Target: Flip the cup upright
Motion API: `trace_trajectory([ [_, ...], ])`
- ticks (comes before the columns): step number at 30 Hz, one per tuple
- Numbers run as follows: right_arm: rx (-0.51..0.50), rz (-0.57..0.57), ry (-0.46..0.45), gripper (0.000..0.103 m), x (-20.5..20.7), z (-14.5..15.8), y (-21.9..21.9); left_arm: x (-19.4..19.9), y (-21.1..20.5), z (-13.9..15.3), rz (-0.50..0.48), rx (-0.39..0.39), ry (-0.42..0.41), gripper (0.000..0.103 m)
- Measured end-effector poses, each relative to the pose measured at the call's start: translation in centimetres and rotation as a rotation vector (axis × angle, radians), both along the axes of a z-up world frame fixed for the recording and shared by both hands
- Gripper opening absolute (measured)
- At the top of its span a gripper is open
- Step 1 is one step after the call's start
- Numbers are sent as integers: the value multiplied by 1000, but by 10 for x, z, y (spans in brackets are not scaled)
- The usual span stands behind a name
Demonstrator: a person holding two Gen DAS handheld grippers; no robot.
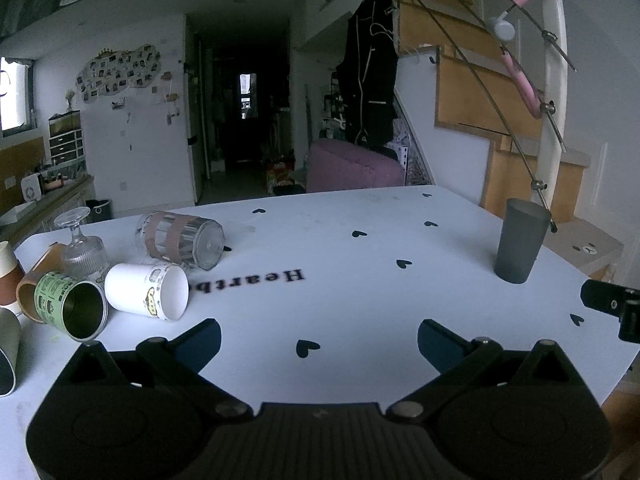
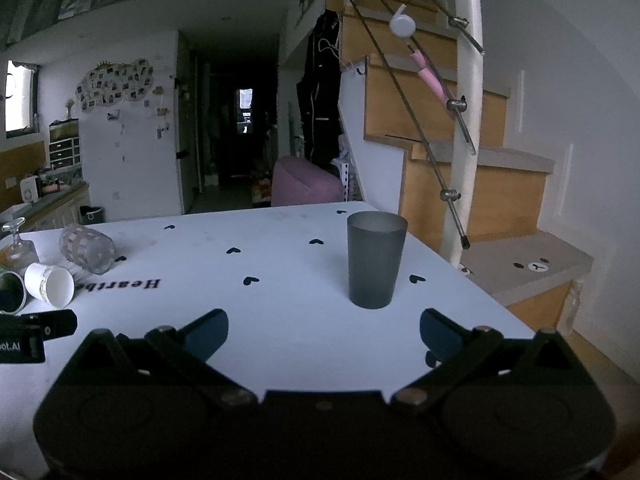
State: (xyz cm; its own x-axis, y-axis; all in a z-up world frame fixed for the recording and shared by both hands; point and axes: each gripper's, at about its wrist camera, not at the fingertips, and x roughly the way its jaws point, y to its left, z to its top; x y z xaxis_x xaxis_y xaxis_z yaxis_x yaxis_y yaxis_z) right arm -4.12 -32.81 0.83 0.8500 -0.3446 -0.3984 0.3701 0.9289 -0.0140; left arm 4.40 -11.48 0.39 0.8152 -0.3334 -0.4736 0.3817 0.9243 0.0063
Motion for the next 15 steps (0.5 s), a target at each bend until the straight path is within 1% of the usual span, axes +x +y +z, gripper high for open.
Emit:
trace_trajectory([
  [15, -1, -1, 2, 103, 0, -1, 1, 0, 0, 0, -1, 1, 0, 103],
])
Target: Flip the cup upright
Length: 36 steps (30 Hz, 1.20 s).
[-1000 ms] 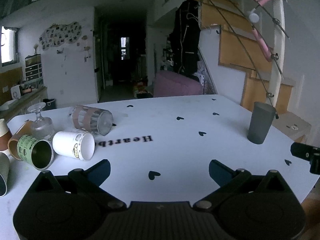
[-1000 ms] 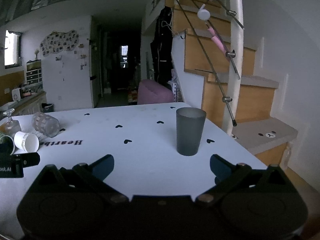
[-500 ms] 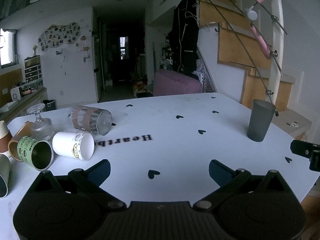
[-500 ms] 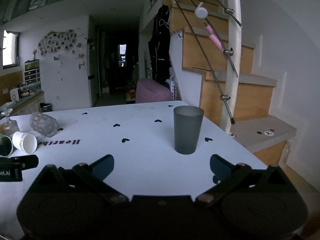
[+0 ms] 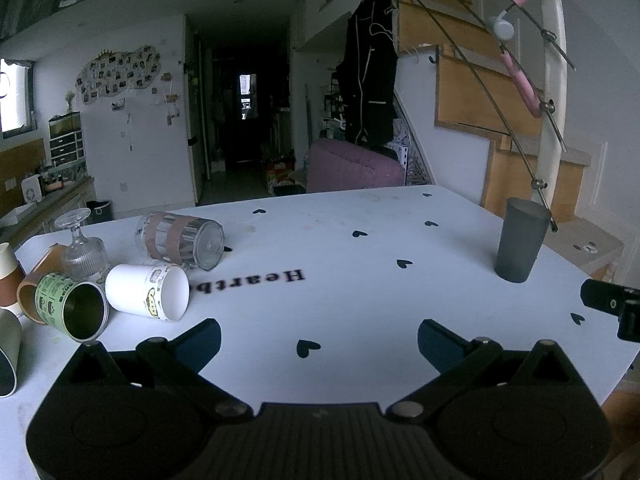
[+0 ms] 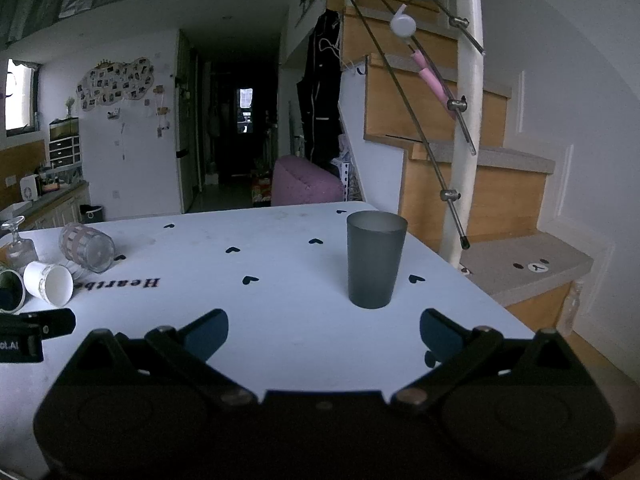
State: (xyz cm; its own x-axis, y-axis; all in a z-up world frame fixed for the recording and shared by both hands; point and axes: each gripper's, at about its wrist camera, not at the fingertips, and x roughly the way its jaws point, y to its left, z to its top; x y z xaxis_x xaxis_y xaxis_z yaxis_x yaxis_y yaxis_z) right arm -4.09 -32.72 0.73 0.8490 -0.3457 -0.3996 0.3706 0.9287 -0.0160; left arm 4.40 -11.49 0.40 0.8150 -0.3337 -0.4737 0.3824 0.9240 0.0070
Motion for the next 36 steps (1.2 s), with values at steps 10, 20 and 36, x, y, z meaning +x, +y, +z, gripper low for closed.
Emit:
trace_trajectory([
  [10, 4, -7, 2, 103, -1, 0, -2, -1, 0, -1, -2, 3, -1, 103],
  [20, 3, -7, 3, 103, -1, 0, -2, -1, -1, -1, -1, 3, -1, 103],
  [36, 1, -8, 10, 103, 0, -2, -2, -2, 0, -2, -1, 5, 1, 103],
])
